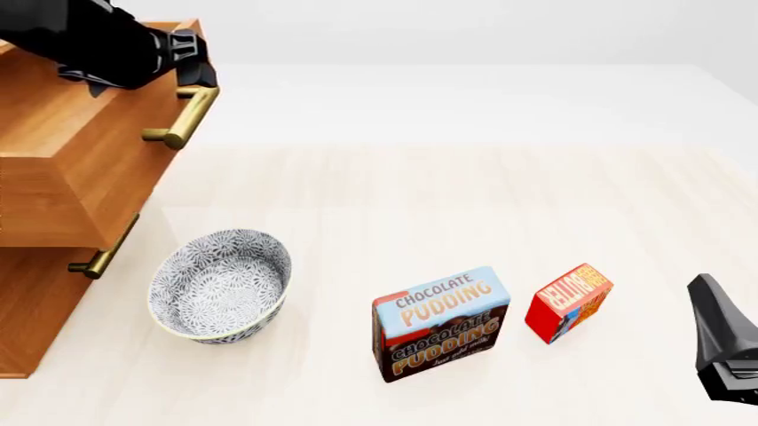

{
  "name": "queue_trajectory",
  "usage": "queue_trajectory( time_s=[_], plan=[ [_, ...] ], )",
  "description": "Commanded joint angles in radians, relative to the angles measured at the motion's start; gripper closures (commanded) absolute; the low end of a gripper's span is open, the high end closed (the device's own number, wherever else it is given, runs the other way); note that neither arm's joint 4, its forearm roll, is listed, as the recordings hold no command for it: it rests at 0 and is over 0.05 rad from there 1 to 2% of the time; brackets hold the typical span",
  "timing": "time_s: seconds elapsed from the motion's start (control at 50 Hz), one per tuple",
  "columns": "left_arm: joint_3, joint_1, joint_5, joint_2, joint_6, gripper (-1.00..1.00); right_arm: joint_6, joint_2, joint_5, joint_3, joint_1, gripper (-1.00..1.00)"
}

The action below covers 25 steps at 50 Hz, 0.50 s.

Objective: Put the butter at the back in the top drawer of the cabinet and close it.

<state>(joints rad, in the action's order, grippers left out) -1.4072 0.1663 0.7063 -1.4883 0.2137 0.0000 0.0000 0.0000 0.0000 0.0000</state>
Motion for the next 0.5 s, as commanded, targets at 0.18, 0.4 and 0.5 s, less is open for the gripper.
queue_trajectory(
  time_s=[0.18, 0.4, 0.5],
  plan=[
    [0.025, 0.026, -0.002, -0.048, 0.0, -1.0, 0.0, 0.0, 0.0, 0.0, 0.0, -1.0],
    [0.03, 0.047, -0.01, -0.06, 0.003, -1.0, 0.0, 0.0, 0.0, 0.0, 0.0, -1.0],
    [0.022, 0.059, -0.008, -0.068, 0.005, -1.0, 0.0, 0.0, 0.0, 0.0, 0.0, -1.0]
  ],
)
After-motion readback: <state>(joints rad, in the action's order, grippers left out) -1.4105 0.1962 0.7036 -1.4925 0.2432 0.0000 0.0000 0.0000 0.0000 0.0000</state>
